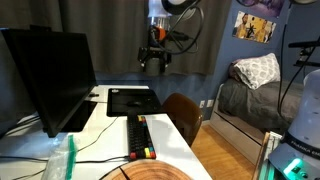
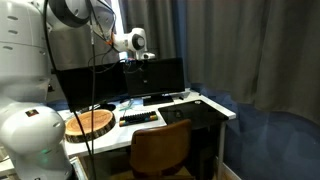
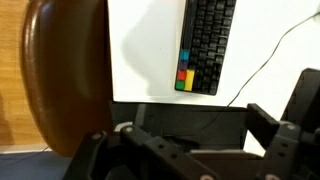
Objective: Pull the cord to the right side of the desk
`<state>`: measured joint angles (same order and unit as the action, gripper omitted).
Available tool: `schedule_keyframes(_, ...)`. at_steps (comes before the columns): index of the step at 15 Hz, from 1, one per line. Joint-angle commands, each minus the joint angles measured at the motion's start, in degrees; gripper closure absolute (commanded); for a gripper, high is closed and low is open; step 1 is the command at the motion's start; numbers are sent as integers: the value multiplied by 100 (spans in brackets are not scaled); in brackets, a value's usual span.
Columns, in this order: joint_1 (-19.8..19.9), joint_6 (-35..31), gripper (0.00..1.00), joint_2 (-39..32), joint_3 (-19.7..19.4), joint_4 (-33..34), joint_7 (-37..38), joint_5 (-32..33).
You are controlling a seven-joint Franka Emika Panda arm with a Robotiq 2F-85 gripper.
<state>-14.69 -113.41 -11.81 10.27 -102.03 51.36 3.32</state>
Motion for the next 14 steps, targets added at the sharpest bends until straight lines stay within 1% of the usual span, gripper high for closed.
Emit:
schedule_keyframes(1,-90,814,0,939,55,-416,-727,351)
schedule_keyframes(3,-99,1034,0,1491,95,-681,-767,625)
schedule_keyframes(5,-88,1043,0,2078,206,-974,-628,930)
schedule_keyframes(7,-108,1137,0,2607,436,-1175,-470,1202)
schedule_keyframes(9,-96,983,0,3158,735,-1381,-230,1473)
schedule_keyframes(10,48,1129,0,2521,650,-914,-496,1179)
schedule_keyframes(12,52,1126,0,2966,869,-1096,-370,1264)
schedule_keyframes(14,61,1121,0,3149,912,-1224,-360,1276)
